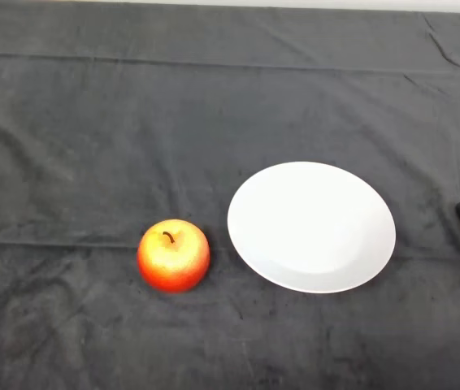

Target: Move the apple to the plate

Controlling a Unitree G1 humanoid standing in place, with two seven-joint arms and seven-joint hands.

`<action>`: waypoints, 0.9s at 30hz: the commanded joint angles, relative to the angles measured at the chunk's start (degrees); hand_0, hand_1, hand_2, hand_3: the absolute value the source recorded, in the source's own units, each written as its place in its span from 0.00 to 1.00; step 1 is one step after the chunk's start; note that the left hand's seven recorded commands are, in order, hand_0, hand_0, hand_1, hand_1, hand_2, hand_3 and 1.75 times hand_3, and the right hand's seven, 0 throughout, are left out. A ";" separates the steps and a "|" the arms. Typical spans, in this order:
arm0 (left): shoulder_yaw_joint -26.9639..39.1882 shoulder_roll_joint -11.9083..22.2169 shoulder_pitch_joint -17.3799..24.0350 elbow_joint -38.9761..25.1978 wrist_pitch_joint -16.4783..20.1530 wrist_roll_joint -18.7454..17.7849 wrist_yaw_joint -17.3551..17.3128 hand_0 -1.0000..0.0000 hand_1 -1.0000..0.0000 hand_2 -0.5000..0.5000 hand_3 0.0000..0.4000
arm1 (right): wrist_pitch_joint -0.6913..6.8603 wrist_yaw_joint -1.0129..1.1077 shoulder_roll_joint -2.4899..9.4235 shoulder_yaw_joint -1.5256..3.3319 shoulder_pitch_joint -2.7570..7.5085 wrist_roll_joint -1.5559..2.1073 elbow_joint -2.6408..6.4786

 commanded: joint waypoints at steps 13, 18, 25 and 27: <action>1.12 -1.19 -2.03 0.64 -1.13 2.36 -0.25 1.00 1.00 0.50 0.00 | 0.22 0.11 -1.76 -0.18 -1.04 -0.49 0.40; 0.88 -1.38 -2.34 0.63 -2.20 3.35 -0.09 1.00 1.00 0.50 0.00 | 0.22 0.11 -1.76 -0.18 -1.04 -0.49 0.40; 0.31 -1.76 -2.90 0.59 -4.35 5.05 0.09 1.00 1.00 0.50 0.00 | 0.22 0.11 -1.76 -0.19 -1.04 -0.49 0.41; 0.15 -1.89 -3.02 0.57 -4.99 5.49 0.05 1.00 1.00 0.50 0.00 | 0.22 0.11 -1.76 -0.19 -1.04 -0.49 0.41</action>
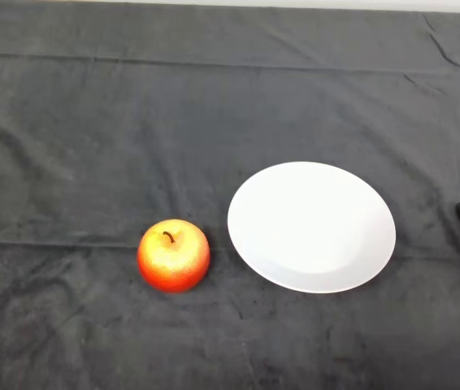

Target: Move the apple to the plate

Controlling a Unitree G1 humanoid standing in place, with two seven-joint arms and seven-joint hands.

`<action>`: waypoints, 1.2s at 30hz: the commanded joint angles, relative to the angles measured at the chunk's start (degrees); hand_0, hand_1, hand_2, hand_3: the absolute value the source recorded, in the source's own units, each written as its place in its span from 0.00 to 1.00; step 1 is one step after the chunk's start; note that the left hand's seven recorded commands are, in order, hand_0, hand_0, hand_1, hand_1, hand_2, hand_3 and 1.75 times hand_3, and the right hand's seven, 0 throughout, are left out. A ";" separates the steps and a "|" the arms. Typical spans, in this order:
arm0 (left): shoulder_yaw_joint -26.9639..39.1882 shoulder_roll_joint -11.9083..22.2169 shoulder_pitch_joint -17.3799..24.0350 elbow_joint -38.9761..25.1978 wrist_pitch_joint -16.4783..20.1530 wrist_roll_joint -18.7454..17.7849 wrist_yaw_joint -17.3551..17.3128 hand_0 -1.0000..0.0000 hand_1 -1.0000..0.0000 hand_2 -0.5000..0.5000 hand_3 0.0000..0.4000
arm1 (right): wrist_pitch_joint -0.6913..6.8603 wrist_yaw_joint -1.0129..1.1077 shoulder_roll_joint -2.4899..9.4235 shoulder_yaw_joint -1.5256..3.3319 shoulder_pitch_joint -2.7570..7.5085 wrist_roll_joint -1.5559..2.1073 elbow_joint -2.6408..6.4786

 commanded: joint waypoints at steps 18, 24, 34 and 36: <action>-3.53 -4.00 -4.54 0.06 -6.42 6.59 0.10 1.00 1.00 0.50 0.00 | 0.23 0.12 -1.77 -0.19 -1.05 -0.49 0.43; -5.57 -5.93 -4.77 -1.99 -7.59 8.55 -0.52 1.00 1.00 0.50 0.00 | 0.22 0.12 -1.76 -0.19 -1.04 -0.49 0.41; -8.90 -8.59 -3.51 -8.66 -7.81 11.25 -1.40 1.00 1.00 0.50 0.00 | 0.22 0.08 -1.72 -0.18 -1.01 -0.49 0.32; -9.68 -9.20 -3.37 -10.07 -7.57 12.04 -1.18 1.00 1.00 0.50 0.00 | 0.22 0.07 -1.71 -0.18 -1.00 -0.50 0.30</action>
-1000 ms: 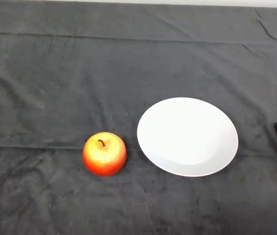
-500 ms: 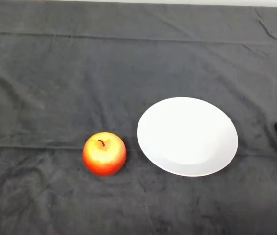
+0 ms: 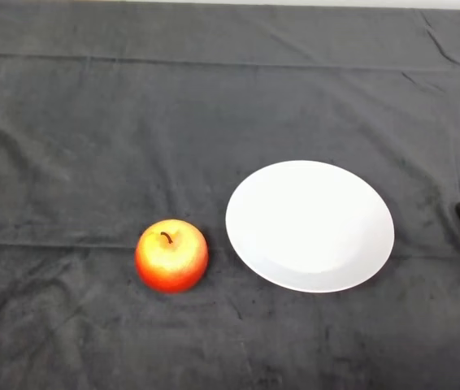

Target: Move the apple to the plate

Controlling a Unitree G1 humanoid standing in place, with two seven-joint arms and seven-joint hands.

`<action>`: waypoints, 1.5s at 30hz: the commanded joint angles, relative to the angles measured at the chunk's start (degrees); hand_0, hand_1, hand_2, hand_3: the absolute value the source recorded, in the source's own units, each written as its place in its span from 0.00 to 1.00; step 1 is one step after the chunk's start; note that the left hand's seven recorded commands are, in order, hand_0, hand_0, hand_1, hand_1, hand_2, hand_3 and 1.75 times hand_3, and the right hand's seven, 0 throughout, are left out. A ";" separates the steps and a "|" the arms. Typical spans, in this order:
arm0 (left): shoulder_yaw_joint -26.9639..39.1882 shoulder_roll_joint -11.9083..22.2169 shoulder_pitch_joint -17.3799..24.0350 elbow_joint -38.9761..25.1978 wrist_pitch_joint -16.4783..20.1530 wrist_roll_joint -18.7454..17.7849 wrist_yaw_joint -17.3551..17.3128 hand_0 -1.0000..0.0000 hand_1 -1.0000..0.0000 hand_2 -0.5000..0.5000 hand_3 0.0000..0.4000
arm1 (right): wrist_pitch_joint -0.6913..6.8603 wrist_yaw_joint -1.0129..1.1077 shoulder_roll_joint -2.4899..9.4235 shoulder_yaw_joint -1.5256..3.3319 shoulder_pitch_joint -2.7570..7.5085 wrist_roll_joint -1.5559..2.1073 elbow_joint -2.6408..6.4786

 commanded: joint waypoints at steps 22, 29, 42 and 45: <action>-14.08 -7.25 2.81 -19.85 6.27 9.27 4.24 1.00 1.00 0.50 0.00 | 0.20 -0.20 -1.49 -0.11 -0.78 -0.49 -0.27; -19.65 -8.22 3.37 -23.32 8.83 11.24 6.48 1.00 1.00 0.50 0.00 | 0.21 -0.31 -1.41 -0.08 -0.70 -0.48 -0.48; -30.39 -8.31 3.02 -27.65 14.08 11.89 8.95 1.00 1.00 0.50 0.00 | 0.23 -0.49 -1.29 -0.03 -0.57 -0.45 -0.82; -32.36 -8.17 2.64 -27.98 15.03 11.87 9.30 1.00 1.00 0.50 0.00 | 0.24 -0.53 -1.27 -0.02 -0.55 -0.44 -0.88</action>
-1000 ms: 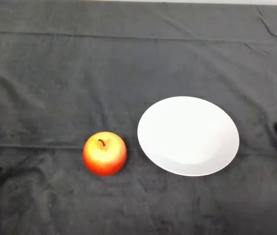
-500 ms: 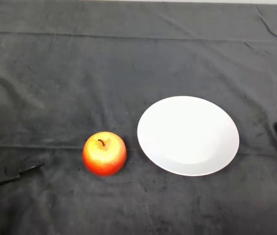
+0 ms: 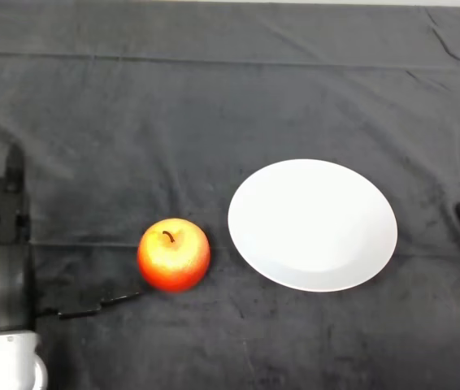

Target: Move the apple to the plate

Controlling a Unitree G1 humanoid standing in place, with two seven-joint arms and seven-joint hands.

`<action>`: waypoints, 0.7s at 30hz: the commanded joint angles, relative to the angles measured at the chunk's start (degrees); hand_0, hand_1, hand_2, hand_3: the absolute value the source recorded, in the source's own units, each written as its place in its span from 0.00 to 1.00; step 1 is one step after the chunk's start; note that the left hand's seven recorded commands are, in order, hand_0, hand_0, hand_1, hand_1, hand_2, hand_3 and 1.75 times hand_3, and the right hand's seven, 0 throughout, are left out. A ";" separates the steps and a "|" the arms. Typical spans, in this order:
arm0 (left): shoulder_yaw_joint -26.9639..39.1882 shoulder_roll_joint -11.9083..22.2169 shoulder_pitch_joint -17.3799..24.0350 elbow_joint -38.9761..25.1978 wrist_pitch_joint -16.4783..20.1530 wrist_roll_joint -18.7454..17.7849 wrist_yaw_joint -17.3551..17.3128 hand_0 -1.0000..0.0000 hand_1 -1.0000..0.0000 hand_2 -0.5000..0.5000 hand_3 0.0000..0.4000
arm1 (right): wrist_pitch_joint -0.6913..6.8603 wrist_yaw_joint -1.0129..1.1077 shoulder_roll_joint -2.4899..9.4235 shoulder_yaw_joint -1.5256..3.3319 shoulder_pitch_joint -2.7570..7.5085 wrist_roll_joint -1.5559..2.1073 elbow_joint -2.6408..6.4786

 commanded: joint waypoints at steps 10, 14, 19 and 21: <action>-5.62 1.00 -1.67 -1.74 3.23 0.89 1.77 1.00 1.00 0.50 0.00 | 0.27 -0.60 -1.23 0.00 -0.50 -0.40 -1.03; -7.16 1.08 -1.97 -2.13 4.52 1.15 2.30 1.00 1.00 0.50 0.00 | 0.28 -0.63 -1.22 0.01 -0.48 -0.38 -1.07; -9.28 0.97 -2.19 -3.16 6.24 1.66 3.25 1.00 1.00 0.50 0.00 | 0.29 -0.66 -1.21 0.02 -0.46 -0.36 -1.12; -10.13 0.88 -2.33 -3.42 6.72 1.84 3.65 1.00 1.00 0.50 0.00 | 0.30 -0.67 -1.20 0.02 -0.46 -0.35 -1.13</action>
